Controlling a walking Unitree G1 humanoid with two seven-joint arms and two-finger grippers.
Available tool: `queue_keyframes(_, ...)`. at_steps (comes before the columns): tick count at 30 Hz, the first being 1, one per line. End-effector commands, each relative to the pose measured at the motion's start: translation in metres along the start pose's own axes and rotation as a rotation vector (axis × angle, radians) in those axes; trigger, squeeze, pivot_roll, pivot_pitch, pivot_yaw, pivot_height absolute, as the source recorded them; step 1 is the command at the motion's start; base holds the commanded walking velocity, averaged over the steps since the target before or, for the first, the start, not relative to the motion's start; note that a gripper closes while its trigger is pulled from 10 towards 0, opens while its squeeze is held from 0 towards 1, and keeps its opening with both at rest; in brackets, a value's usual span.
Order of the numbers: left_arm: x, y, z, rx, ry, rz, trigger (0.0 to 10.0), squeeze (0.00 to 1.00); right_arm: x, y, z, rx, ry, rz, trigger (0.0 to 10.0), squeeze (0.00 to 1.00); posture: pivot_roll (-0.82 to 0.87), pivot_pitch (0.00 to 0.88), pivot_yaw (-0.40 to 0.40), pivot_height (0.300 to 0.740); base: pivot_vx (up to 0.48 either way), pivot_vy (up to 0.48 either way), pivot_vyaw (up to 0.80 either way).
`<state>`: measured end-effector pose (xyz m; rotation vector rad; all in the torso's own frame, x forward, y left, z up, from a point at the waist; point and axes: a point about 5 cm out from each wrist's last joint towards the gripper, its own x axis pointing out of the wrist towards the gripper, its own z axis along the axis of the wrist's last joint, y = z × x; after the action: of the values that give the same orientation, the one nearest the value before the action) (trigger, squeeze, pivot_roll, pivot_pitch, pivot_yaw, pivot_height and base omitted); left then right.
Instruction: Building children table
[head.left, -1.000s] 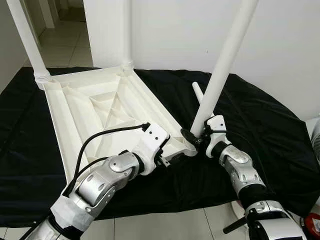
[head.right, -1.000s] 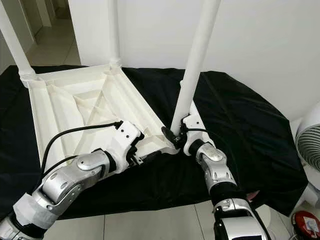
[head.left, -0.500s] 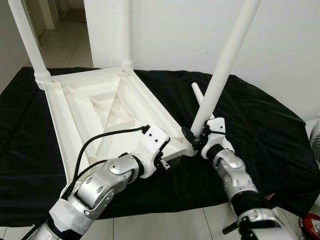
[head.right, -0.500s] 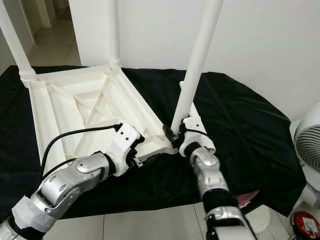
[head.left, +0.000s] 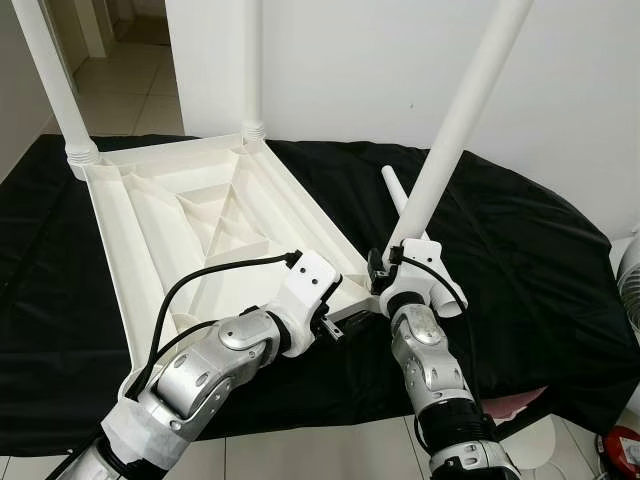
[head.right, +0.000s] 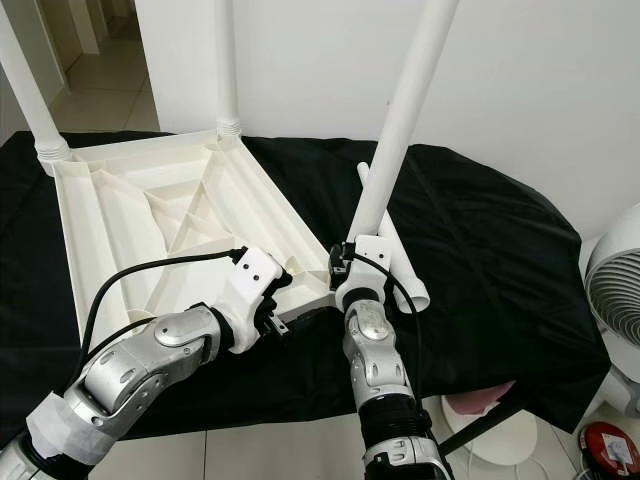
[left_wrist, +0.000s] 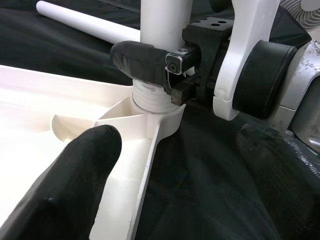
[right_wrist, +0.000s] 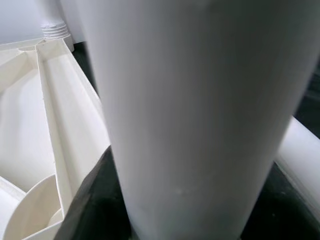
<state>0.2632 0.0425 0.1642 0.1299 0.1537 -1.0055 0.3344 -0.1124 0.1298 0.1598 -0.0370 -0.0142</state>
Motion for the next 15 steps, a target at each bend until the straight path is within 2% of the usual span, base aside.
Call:
queue_keyframes(1, 0.001, -0.009, 0.001, 0.013, -0.001, -0.139, 10.0, 0.00, -0.005, -0.005, -0.002, 0.041, 0.009, -0.006, 10.0, 1.00, 0.07, 0.011, -0.093, 0.740, 0.000, 0.000, 0.00)
queue_keyframes(11, -0.002, -0.009, -0.001, 0.021, -0.011, -0.120, 10.0, 0.00, -0.029, -0.007, 0.009, 0.036, -0.070, 0.061, 10.0, 1.00, 0.07, 0.012, -0.100, 0.740, 0.000, 0.000, 0.00)
queue_keyframes(12, -0.001, -0.001, 0.000, 0.016, -0.026, -0.060, 10.0, 0.00, -0.039, -0.010, 0.012, 0.030, -0.089, 0.082, 10.0, 1.00, 0.07, 0.017, -0.105, 0.740, 0.000, 0.000, 0.00)
queue_keyframes(15, 0.000, 0.003, 0.001, 0.014, -0.031, -0.035, 10.0, 0.00, -0.042, -0.011, 0.013, 0.031, -0.095, 0.088, 10.0, 1.00, 0.07, 0.017, -0.105, 0.740, 0.000, 0.000, 0.00)
